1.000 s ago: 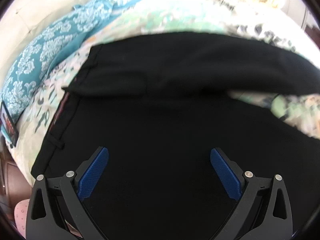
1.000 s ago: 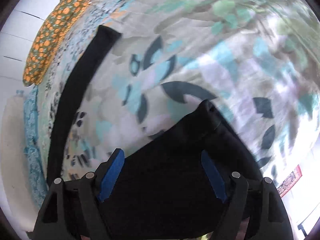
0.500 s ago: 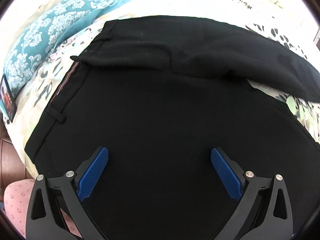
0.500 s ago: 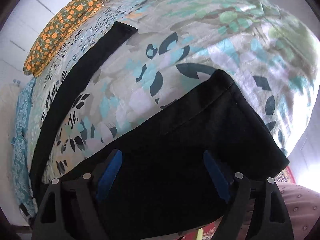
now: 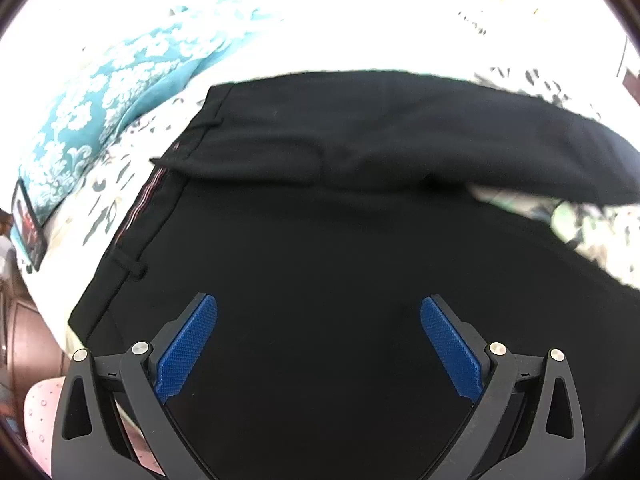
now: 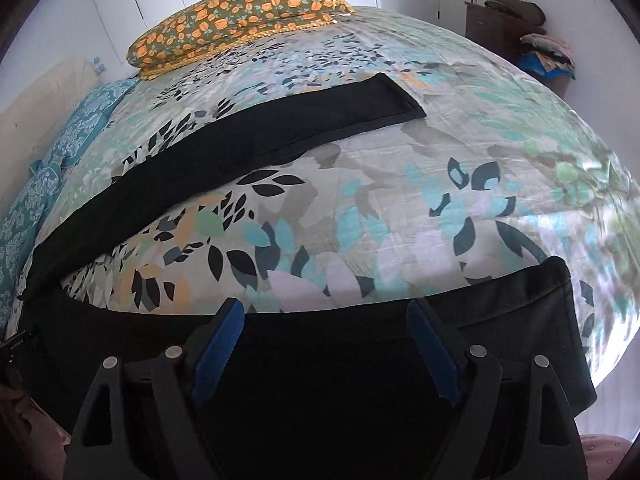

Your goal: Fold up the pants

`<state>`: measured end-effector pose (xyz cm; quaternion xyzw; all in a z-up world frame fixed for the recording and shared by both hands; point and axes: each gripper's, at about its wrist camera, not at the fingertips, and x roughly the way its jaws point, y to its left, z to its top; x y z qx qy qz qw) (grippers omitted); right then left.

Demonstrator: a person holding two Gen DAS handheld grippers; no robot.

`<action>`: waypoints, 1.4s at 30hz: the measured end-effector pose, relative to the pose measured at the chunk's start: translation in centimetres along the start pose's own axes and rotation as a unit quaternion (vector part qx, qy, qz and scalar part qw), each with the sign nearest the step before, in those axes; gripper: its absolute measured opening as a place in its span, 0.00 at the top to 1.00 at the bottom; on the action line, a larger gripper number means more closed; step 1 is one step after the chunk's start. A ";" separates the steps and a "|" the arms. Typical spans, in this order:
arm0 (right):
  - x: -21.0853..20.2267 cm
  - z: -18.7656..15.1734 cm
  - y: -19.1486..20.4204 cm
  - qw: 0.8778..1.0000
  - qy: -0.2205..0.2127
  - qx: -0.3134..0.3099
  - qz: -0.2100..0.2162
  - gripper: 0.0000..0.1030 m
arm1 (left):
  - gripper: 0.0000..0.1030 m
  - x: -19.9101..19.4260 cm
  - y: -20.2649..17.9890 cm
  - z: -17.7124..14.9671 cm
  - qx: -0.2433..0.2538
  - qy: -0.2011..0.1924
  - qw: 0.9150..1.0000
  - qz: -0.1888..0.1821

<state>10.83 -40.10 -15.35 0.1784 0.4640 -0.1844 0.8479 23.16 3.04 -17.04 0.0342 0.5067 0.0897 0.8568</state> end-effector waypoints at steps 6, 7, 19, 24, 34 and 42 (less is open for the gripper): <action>1.8 4.1 -1.8 0.998 0.015 0.029 0.051 0.19 | 0.01 1.8 -0.8 3.5 -0.003 -0.016 1.000 0.022; 2.3 5.6 -2.7 0.998 0.017 0.042 0.054 0.18 | 0.01 2.7 -0.8 3.7 -0.005 -0.013 0.999 0.030; 12.2 25.4 -11.5 0.993 0.045 0.110 -0.004 0.12 | 0.00 6.0 0.8 1.7 -0.045 -0.035 0.998 -0.003; 17.5 29.1 -9.4 0.994 0.083 0.051 -0.044 0.30 | 0.00 6.3 0.8 1.6 -0.048 -0.043 0.998 -0.006; 19.3 29.5 -7.3 0.996 0.056 -0.035 -0.053 0.92 | 0.00 6.2 0.5 1.6 -0.047 -0.049 0.998 -0.003; 4.0 20.2 1.3 0.977 -0.037 -0.202 0.063 0.93 | 0.00 6.1 0.4 1.5 -0.046 -0.049 0.998 0.000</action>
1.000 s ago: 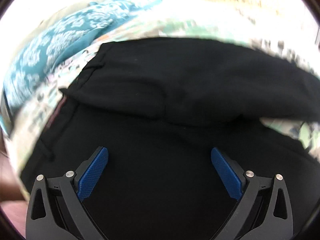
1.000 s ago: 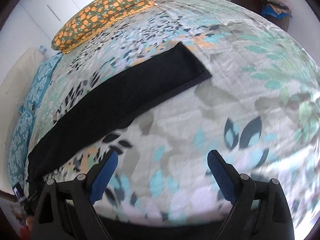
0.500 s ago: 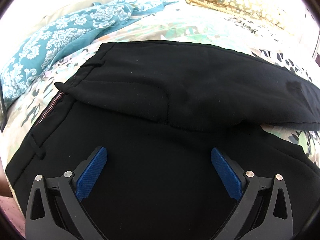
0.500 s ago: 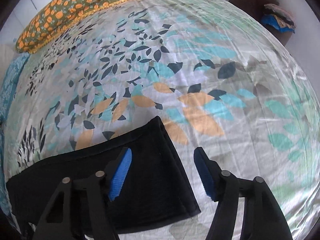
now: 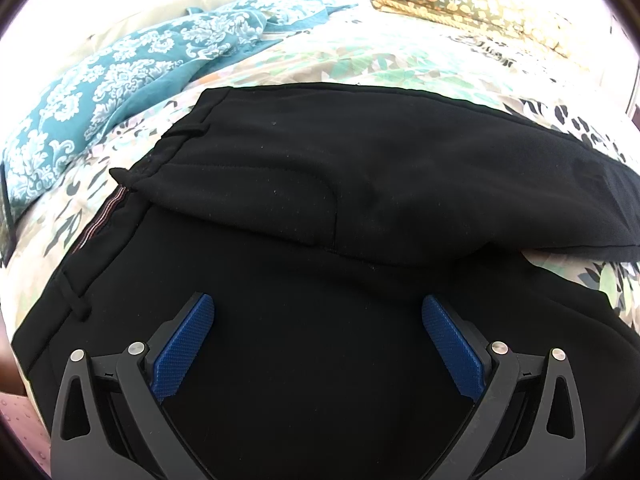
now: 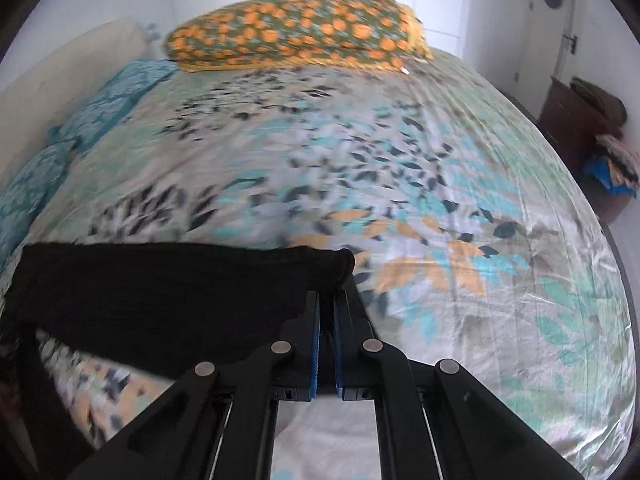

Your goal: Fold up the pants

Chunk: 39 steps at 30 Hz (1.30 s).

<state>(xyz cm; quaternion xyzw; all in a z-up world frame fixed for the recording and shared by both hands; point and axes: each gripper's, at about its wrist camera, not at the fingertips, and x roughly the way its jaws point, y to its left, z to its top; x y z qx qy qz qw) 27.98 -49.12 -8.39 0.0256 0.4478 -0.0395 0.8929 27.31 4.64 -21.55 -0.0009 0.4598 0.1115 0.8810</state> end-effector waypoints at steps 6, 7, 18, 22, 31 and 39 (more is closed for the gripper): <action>-10.5 -11.9 13.8 0.990 0.019 -0.116 0.081 0.94 | 0.00 -0.1 0.0 0.1 -0.001 0.003 1.000 0.004; -11.1 -13.9 14.7 0.989 0.031 -0.129 0.064 0.94 | 0.00 -0.1 0.0 0.1 -0.001 0.004 1.000 0.004; -16.1 -17.0 6.4 0.989 -0.006 0.087 -0.116 0.24 | 0.00 -0.7 0.8 -0.2 -0.013 0.021 1.000 -0.009; -13.8 -16.2 7.5 0.966 -0.018 0.252 0.055 0.21 | 0.00 -0.9 0.8 -0.4 -0.013 0.022 1.000 -0.008; -2.2 -23.2 15.7 0.814 0.120 0.508 0.256 0.21 | 0.00 -1.0 1.1 -0.6 -0.012 0.025 0.999 -0.015; -3.2 -25.8 12.1 0.799 0.040 0.576 0.166 0.21 | 0.00 -1.1 0.9 -0.7 -0.011 0.023 1.000 -0.013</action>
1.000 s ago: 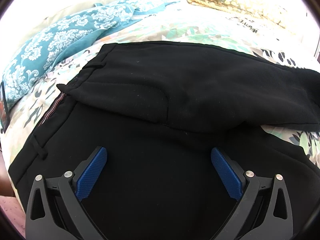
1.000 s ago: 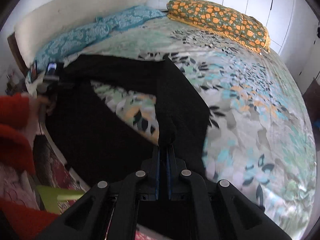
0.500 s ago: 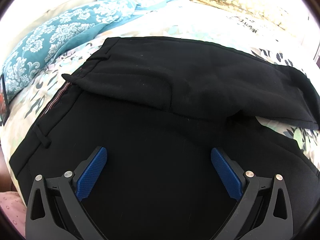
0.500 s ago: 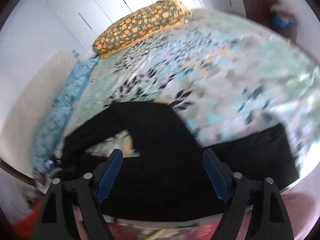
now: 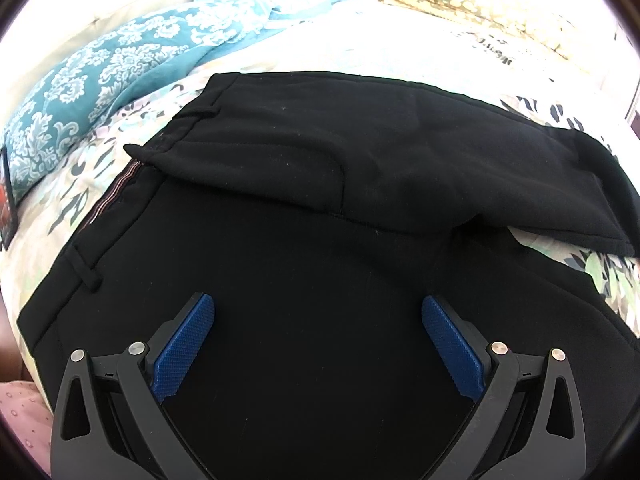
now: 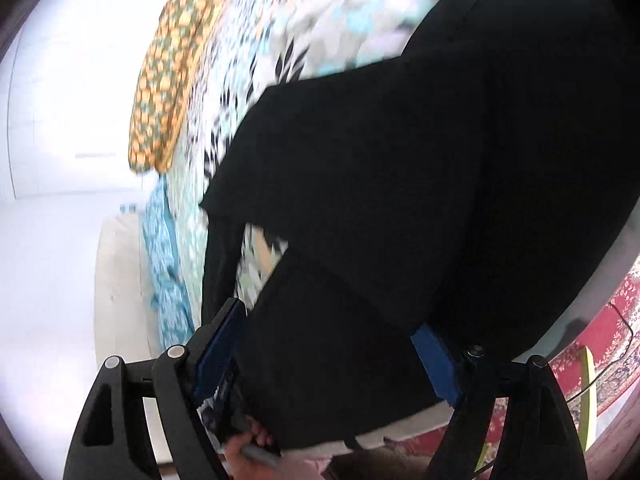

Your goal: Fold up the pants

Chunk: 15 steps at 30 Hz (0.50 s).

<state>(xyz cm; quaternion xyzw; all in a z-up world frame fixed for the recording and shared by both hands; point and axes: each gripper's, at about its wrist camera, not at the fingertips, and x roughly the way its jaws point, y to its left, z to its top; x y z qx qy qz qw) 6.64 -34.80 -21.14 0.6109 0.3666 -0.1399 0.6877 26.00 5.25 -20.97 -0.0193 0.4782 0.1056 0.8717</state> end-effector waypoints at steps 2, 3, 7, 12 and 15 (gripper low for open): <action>0.1 0.2 -0.3 1.000 -0.009 0.004 -0.002 0.21 | 0.00 0.0 0.0 0.0 0.001 -0.001 1.000 0.001; 0.1 0.1 -0.4 1.000 -0.016 0.009 -0.001 0.21 | 0.00 0.0 -0.1 0.0 0.001 -0.001 1.000 0.002; -0.1 0.1 -0.2 0.999 -0.039 0.014 -0.004 0.21 | 0.00 0.0 0.0 0.0 0.000 -0.001 1.000 0.000; -1.0 0.5 -0.2 0.998 -0.054 0.030 -0.006 0.21 | 0.00 0.0 0.1 0.0 0.000 -0.002 1.000 0.000; -1.3 0.9 -0.9 0.997 -0.060 0.039 -0.004 0.21 | 0.00 0.0 0.0 0.0 0.001 -0.002 1.000 0.001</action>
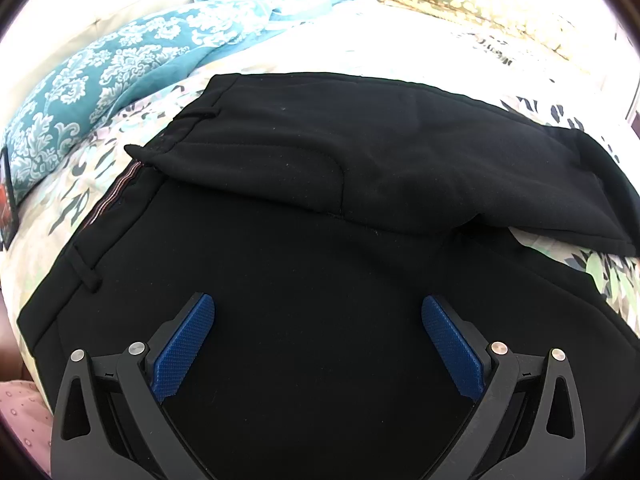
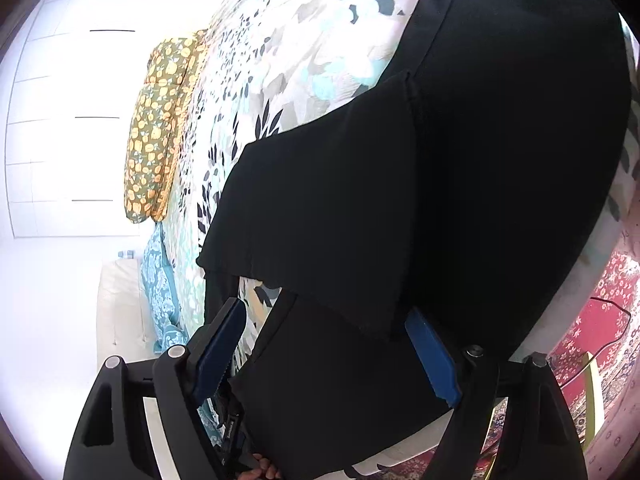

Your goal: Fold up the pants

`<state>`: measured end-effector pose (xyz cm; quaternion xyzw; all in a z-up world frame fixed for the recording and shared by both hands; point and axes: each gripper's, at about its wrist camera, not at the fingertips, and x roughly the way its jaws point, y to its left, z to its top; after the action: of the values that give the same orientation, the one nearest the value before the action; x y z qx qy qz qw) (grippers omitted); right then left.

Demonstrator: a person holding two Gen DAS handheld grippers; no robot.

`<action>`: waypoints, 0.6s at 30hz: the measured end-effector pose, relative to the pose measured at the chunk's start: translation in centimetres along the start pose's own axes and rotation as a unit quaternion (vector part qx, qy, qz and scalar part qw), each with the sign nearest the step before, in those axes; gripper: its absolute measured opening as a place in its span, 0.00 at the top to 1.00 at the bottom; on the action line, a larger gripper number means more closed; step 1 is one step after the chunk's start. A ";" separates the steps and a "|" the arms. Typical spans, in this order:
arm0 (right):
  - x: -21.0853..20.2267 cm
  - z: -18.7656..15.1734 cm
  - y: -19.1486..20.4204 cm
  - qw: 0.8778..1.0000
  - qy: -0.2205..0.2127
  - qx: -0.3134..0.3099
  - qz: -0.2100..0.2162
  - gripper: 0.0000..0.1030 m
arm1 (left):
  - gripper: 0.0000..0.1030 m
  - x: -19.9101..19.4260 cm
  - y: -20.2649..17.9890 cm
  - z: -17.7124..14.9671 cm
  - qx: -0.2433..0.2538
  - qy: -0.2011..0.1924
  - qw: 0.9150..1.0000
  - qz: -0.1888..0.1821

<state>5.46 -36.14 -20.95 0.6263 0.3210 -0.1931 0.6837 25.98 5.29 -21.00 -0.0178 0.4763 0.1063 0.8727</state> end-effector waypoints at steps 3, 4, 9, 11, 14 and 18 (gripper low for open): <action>-0.1 0.8 -0.3 1.000 0.001 -0.008 -0.006 0.21 | 0.00 0.0 0.0 0.0 0.000 0.000 1.000 0.000; 0.0 1.0 -0.1 1.000 0.000 -0.015 -0.008 0.21 | 0.00 0.0 0.0 0.0 0.000 0.000 1.000 0.000; 0.3 1.8 0.3 0.999 -0.009 -0.044 -0.026 0.44 | 0.00 0.0 0.0 0.0 0.000 0.000 1.000 0.000; 0.2 2.3 0.0 0.997 -0.009 -0.062 -0.035 0.85 | 0.00 0.0 0.0 0.0 0.000 0.000 1.000 0.000; -1.3 2.9 0.6 0.995 -0.022 -0.088 -0.032 0.86 | 0.00 0.0 0.0 0.0 0.000 0.000 1.000 0.000; -4.9 3.3 4.6 0.984 -0.047 -0.173 0.002 0.86 | 0.00 -0.4 -0.1 0.1 0.008 0.009 1.000 0.014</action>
<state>5.59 -39.40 -14.22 0.4896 0.3157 -0.1620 0.7965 25.91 5.10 -20.59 -0.0052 0.4855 0.1145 0.8667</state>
